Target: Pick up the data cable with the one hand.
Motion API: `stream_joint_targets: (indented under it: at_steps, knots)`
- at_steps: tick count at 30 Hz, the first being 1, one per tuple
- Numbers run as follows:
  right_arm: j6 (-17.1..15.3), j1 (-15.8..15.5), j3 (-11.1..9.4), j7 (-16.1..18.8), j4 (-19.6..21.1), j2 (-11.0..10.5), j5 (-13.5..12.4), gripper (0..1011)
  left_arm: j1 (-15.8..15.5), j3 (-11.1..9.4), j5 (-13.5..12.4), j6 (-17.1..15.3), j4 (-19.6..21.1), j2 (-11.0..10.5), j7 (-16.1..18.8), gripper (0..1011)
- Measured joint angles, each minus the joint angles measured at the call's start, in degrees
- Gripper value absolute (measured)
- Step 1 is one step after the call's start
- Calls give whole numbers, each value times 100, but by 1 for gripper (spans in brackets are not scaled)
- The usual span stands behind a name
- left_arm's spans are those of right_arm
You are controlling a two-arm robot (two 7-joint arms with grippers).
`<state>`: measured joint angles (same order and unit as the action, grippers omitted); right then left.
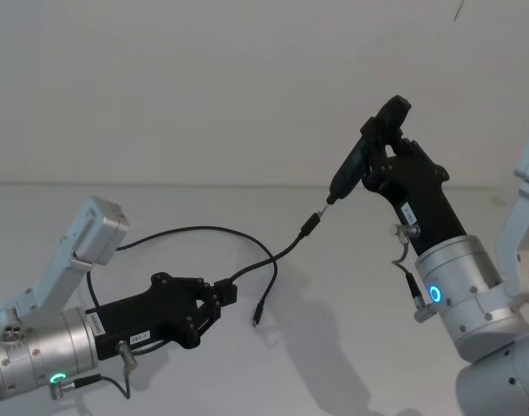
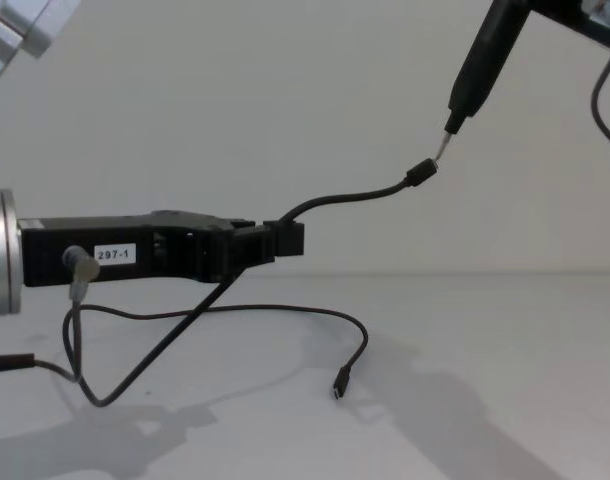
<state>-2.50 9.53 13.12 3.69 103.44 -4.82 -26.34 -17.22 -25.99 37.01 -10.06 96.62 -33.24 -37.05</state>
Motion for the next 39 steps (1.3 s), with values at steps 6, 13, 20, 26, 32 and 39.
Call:
stream_joint_targets:
  at_steps: [6, 13, 20, 26, 32, 39]
  knots:
    - [141, 67, -3, 35, -152, 38, 74, 279, 0, 0, 0, 0, 0, 0, 0, 43]
    - [215, 119, -13, 67, -279, 79, 141, 279, 0, 0, -1, -1, -1, 0, 0, 43]
    - [146, 93, -18, 99, -273, 90, 151, 279, 0, -1, -1, -1, -1, 0, 0, 43]
    - [49, 53, -24, 122, -219, 88, 151, 279, 0, -1, -1, -1, -1, 0, 0, 43]
    - [-53, 25, -48, 130, -150, 65, 128, 279, 0, -1, -1, -1, -1, 0, 0, 43]
    - [-142, 8, -81, 136, -85, 21, 70, 279, 0, -1, -1, -1, -1, 0, 0, 43]
